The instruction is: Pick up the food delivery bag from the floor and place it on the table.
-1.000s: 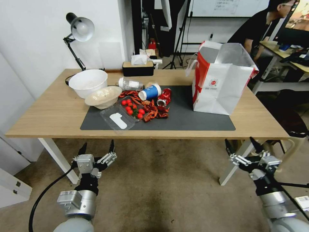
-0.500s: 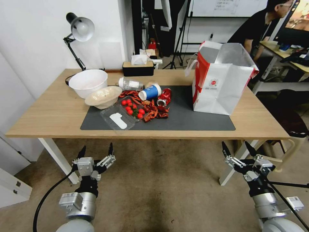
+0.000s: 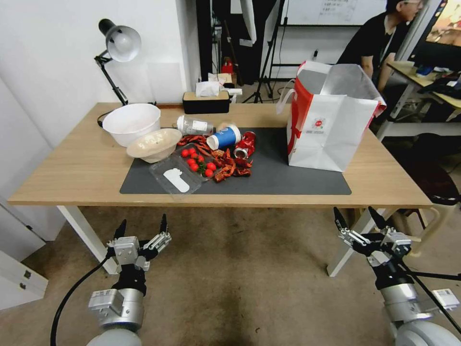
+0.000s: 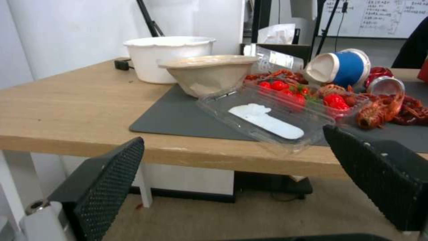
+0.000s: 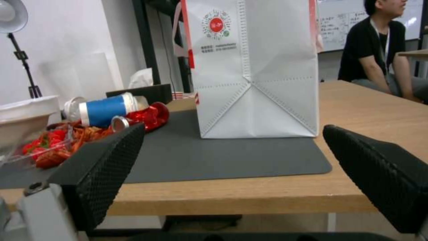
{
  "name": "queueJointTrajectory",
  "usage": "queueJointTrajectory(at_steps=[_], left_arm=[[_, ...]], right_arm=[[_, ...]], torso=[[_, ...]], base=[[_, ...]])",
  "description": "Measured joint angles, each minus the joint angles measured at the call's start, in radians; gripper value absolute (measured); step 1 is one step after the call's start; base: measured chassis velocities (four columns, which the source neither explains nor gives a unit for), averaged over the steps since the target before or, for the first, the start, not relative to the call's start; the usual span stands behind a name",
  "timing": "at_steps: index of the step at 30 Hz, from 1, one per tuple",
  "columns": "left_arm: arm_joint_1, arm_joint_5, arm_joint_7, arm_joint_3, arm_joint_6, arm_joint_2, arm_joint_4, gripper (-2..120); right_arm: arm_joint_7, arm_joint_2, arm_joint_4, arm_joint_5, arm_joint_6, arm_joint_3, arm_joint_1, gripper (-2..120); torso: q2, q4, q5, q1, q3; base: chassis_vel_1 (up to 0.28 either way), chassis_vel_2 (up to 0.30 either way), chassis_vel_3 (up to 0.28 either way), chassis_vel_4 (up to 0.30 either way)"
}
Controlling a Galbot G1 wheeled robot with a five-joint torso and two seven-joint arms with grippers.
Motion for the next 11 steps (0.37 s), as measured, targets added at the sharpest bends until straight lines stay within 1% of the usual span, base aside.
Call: queueJointTrajectory(at_steps=[7, 11], left_arm=[[-0.001, 0.005, -0.011, 0.000, -0.009, -0.003, -0.001, 100], [0.000, 0.006, -0.015, -0.004, -0.015, -0.003, -0.004, 100]], right_arm=[[0.014, 0.000, 0.008, 0.006, -0.010, -0.001, 0.004, 100], [0.023, 0.016, 0.011, 0.008, -0.018, -0.010, -0.004, 100]], torso=[[0.000, 0.0000, -0.0001, 0.000, 0.000], [0.000, -0.0001, 0.0000, 0.000, 0.000]], base=[[0.000, 0.000, 0.000, 0.000], [0.000, 0.000, 0.000, 0.000]])
